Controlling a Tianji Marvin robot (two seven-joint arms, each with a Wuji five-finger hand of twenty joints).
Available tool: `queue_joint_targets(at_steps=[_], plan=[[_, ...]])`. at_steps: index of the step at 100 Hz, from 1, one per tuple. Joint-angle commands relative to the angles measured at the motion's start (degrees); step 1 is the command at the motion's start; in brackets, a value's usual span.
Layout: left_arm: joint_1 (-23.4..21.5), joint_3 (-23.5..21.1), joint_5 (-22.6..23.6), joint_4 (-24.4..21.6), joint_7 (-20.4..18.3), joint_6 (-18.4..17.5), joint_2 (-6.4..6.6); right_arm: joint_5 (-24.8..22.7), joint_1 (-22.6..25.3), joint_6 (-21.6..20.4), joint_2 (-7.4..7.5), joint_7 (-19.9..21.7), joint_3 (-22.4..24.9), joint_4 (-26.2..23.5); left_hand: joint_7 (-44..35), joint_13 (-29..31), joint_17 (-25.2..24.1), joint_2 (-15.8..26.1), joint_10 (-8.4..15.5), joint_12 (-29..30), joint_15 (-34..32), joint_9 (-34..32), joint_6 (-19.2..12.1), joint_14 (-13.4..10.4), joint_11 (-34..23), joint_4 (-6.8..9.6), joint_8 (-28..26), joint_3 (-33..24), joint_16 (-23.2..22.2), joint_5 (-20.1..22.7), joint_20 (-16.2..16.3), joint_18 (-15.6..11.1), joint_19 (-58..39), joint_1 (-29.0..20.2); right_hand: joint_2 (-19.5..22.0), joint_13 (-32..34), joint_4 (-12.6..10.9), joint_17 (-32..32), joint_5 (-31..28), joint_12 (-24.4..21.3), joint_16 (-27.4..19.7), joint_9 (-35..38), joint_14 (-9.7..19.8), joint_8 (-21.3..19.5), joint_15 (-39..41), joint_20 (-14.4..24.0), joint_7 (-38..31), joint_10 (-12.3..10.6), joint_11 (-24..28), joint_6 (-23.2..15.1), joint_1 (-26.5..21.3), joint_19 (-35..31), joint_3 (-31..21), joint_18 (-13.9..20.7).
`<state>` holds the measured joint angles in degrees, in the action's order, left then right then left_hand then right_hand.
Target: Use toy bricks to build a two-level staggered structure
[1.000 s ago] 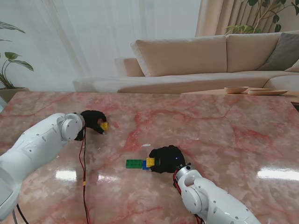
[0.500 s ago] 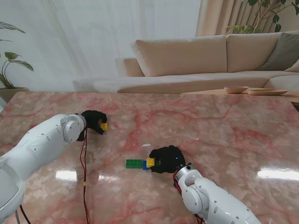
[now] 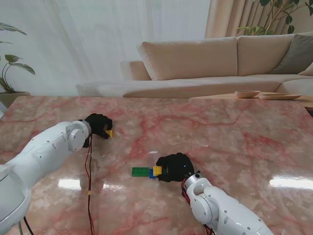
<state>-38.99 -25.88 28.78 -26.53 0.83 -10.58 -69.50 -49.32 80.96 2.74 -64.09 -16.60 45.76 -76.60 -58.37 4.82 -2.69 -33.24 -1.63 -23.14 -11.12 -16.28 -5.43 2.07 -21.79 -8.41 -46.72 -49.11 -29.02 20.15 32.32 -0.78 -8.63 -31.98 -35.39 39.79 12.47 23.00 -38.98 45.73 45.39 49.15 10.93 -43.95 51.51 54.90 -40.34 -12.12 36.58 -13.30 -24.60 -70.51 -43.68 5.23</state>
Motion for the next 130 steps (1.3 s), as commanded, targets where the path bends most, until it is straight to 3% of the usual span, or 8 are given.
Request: queue_joint_targets(at_steps=[1, 12, 44, 45, 49, 70, 106, 130], plan=[[-0.09, -0.07, 0.37, -0.57, -0.60, -0.01, 0.19, 0.24, 0.50, 0.14, 0.00, 0.91, -0.10, 0.10, -1.71, -0.38, -0.98, -1.66, 0.68, -0.58, -1.24, -0.74, -1.83, 1.28, -0.64, 0.62, -0.31, -1.89, -0.10, 0.74, 1.07, 0.63, -0.58, -0.49, 0.45, 1.26, 1.82, 0.05, -1.81, 0.74, 1.48, 0.81, 1.44, 0.16, 1.07, 1.34, -4.18, -1.44, 0.38, -5.03, -3.04, -1.81, -1.63, 0.38], [-0.22, 0.20, 0.42, -0.66, -1.03, -0.48, 0.35, 0.20, 0.57, 0.20, 0.02, 0.99, -0.07, -0.01, -0.65, -0.55, -0.95, -2.92, 0.71, -0.48, -1.04, -0.32, -1.23, 1.27, -0.42, 0.51, -0.07, -1.63, 0.18, -0.85, 1.05, 0.63, -0.34, 0.10, 0.41, 1.22, 1.80, 0.05, -1.81, 0.77, 1.49, 0.87, 1.46, 0.17, 1.07, 1.34, -4.20, -1.42, 0.43, -5.10, -3.07, -1.81, -1.61, 0.38], [-0.46, 1.41, 0.65, 0.63, 0.67, -2.31, 0.06, 0.17, 0.62, 0.16, 0.05, 1.11, -0.14, -0.12, -1.08, -0.17, -0.88, -2.09, 0.84, -0.76, -2.17, -1.70, -2.06, 1.22, -1.02, 0.14, 0.01, -1.90, -0.09, 1.71, 1.41, 0.67, -0.36, -1.29, 0.44, 1.26, 1.77, 0.05, -1.81, 0.79, 1.51, 0.89, 1.50, 0.19, 1.12, 1.35, -4.28, -1.48, 0.46, -5.20, -3.10, -1.81, -1.65, 0.38], [-0.49, 1.35, 0.67, 0.64, 0.76, -2.33, 0.06, 0.17, 0.62, 0.17, 0.06, 1.13, -0.14, -0.12, -1.27, -0.15, -0.91, -1.72, 0.74, -0.84, -2.49, -2.03, -2.20, 1.14, -1.17, -1.29, 1.12, -0.81, -0.12, 2.30, 1.64, 0.62, -0.40, -2.56, 0.45, 1.26, 1.76, 0.05, -1.81, 0.79, 1.51, 0.90, 1.50, 0.20, 1.12, 1.35, -4.28, -1.47, 0.47, -5.21, -3.12, -1.81, -1.66, 0.38], [-0.66, 1.02, 0.64, 0.71, 1.15, -2.39, 0.00, 0.15, 0.64, 0.21, 0.06, 1.14, -0.15, -0.16, -1.74, -0.02, -0.90, -1.25, 0.89, -0.92, -2.98, -2.67, -2.66, 1.00, -1.41, -2.83, 3.42, 0.97, -0.19, 3.92, 1.97, 0.46, -0.49, -4.82, 0.40, 1.31, 1.77, 0.05, -1.79, 0.80, 1.51, 0.90, 1.46, 0.21, 1.14, 1.35, -4.28, -1.47, 0.47, -5.20, -3.18, -1.81, -1.67, 0.38], [-2.55, -2.30, 1.39, -2.44, 1.35, -1.67, 1.05, 0.25, 0.61, 0.32, 0.00, 1.01, -0.39, -0.04, -5.10, 0.38, -0.83, 0.88, 1.73, -0.94, -4.07, -4.71, -5.69, 0.39, -2.20, -2.19, 12.18, 5.15, -0.07, 10.84, 2.49, 0.02, -0.46, -9.69, 0.40, 1.29, 1.84, 0.05, -1.90, 0.81, 1.51, 0.98, 1.47, 0.27, 1.13, 1.35, -4.46, -1.47, 0.50, -5.29, -3.24, -1.80, -1.69, 0.38], [-12.86, -16.59, 10.22, -21.65, 0.28, 3.97, 5.78, -0.05, 0.33, 1.22, -0.21, 0.00, -0.95, 0.29, -6.08, 2.69, -1.09, 0.82, 1.61, -0.74, -6.06, -9.00, -6.43, 0.89, -2.29, -2.16, 14.67, 5.05, 0.12, 14.63, 4.60, 0.50, -2.12, -9.19, 0.59, 1.39, 1.92, 0.13, -1.90, 0.83, 1.52, 1.14, 1.58, 0.48, 1.19, 1.39, -4.84, -1.63, 0.57, -5.74, -3.37, -1.86, -1.79, 0.29], [-21.39, -24.21, 15.44, -35.32, -1.21, 6.64, 7.20, -0.04, -0.26, 1.71, -0.52, -1.23, -1.62, 1.00, -5.10, 4.88, -0.47, -0.25, 1.71, -0.40, -5.67, -11.50, -6.99, 1.22, -1.27, -2.09, 14.84, 3.79, 0.78, 16.29, 4.56, 1.47, -3.74, -8.24, 0.63, 1.33, 1.92, 0.13, -1.75, 1.07, 1.52, 1.06, 1.61, 0.63, 1.23, 1.41, -5.14, -1.72, 0.72, -5.82, -3.47, -1.85, -1.88, 0.29]])
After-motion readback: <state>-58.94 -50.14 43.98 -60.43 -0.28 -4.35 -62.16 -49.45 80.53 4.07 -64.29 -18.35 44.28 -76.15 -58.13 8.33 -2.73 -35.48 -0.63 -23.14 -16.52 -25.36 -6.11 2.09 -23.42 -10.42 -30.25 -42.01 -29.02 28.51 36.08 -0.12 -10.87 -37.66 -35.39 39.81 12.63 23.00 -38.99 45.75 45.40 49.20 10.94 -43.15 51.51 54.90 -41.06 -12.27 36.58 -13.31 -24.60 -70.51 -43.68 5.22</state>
